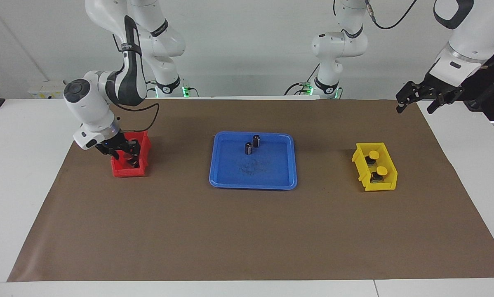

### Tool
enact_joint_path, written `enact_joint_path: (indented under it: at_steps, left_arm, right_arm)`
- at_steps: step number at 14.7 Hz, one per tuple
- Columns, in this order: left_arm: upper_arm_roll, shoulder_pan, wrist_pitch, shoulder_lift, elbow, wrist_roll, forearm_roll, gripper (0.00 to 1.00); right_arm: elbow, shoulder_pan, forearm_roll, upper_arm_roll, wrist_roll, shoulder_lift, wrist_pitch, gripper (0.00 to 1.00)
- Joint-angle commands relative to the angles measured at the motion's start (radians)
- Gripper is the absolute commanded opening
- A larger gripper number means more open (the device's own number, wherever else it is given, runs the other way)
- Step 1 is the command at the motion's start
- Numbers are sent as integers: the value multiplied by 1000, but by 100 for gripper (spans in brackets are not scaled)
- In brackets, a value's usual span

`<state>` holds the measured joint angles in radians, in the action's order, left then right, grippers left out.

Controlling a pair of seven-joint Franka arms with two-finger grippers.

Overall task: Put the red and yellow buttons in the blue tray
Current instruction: 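Reach the right gripper into the red holder and grasp a red button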

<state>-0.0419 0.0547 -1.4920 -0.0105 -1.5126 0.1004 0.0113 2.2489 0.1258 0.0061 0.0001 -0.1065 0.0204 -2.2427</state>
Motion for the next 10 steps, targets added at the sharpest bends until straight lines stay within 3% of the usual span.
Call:
enact_joint_path:
  at_steps: [1,6,10]
  left_arm:
    - [2,-4,-8,24,-28,10,-20,100]
    - [2,-4,-8,26,-32,4,-20,100]
    - [2,-4,-143,93,-187,4,-20,100]
  right_arm:
    - [35,14,8,8,-24,-33,-23,71]
    - [52,15,8,8,-36,-37,-31,67]
    - [64,15,8,8,-38,-42,-32,63]
